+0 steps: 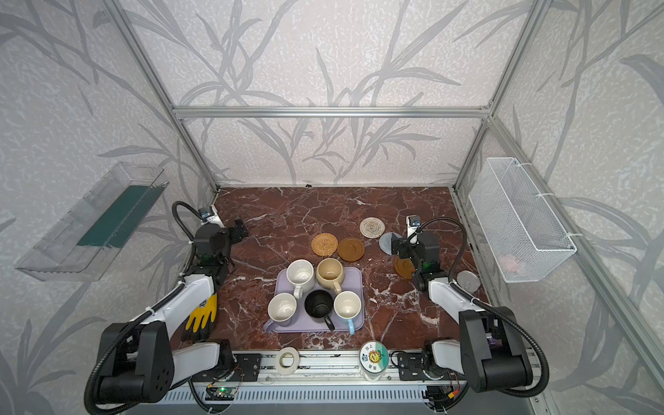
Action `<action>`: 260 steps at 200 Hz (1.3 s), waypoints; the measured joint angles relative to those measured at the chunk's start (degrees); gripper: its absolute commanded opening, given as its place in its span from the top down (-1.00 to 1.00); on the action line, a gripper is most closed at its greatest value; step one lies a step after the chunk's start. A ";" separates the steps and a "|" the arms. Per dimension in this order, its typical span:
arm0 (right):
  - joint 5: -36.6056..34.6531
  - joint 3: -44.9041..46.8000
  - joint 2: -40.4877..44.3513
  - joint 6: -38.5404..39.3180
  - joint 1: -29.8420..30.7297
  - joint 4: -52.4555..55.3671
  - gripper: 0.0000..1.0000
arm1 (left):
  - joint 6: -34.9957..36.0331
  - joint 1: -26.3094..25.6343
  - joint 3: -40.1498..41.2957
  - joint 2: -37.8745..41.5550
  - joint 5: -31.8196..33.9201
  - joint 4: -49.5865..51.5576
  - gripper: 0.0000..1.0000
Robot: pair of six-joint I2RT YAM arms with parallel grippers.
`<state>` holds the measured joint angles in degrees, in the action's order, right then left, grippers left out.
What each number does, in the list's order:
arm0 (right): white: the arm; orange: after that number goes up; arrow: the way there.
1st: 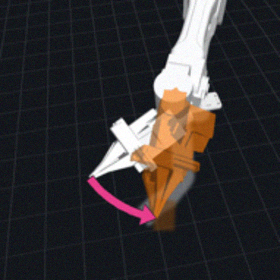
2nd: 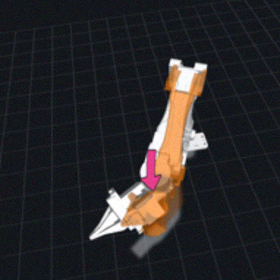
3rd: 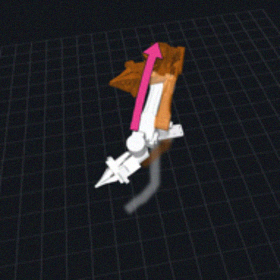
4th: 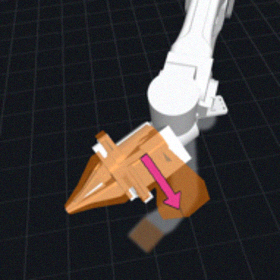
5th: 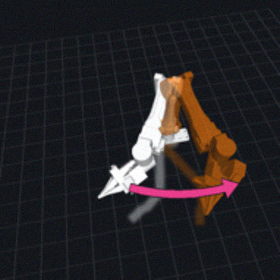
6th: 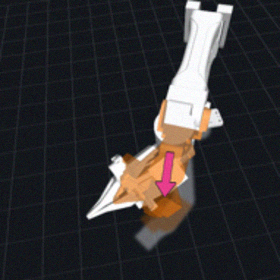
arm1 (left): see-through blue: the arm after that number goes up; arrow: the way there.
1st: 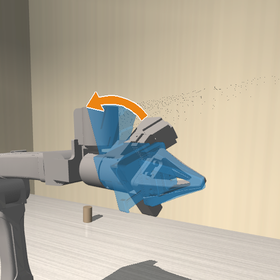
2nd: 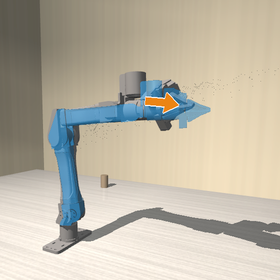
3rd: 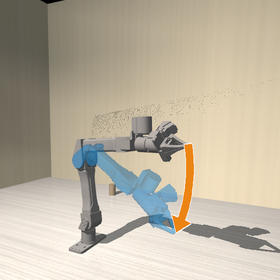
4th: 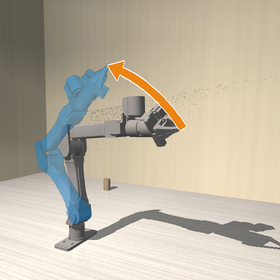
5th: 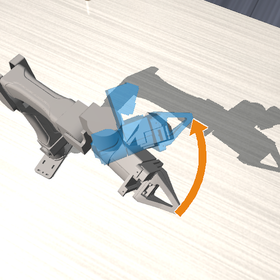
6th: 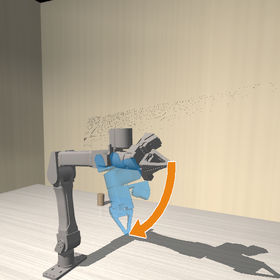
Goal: Place cups on coasters
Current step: Move the coaster to the middle-left of the table.
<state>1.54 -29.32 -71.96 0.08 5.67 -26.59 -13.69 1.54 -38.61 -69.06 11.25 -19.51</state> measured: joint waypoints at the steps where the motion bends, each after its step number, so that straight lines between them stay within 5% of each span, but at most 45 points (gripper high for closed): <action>1: 0.09 -0.13 0.09 -0.07 0.00 0.20 -0.98 | -0.09 0.00 -0.28 0.02 -0.11 0.33 -0.98; 62: 4.44 -10.38 0.72 -7.06 5.42 14.16 -0.98 | -6.10 -5.75 -11.13 -2.19 -8.37 21.11 -0.95; 134: 2.99 -22.60 -6.10 -7.19 16.76 25.55 -0.99 | -5.22 -18.05 -33.09 -24.72 -12.02 39.98 -0.65; 203: 2.93 -23.93 -9.57 -10.14 17.59 29.18 -1.00 | -3.26 -22.86 -48.33 -44.70 -16.31 53.18 -0.38; 260: 3.04 -24.06 -9.90 -11.02 17.59 29.90 -1.00 | -1.81 -25.46 -58.45 -55.15 -17.05 59.78 -0.36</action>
<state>4.58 -53.39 -81.87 -10.94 23.27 3.31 -15.51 -23.92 -97.06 -124.20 -5.80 40.27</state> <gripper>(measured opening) 0.999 0.684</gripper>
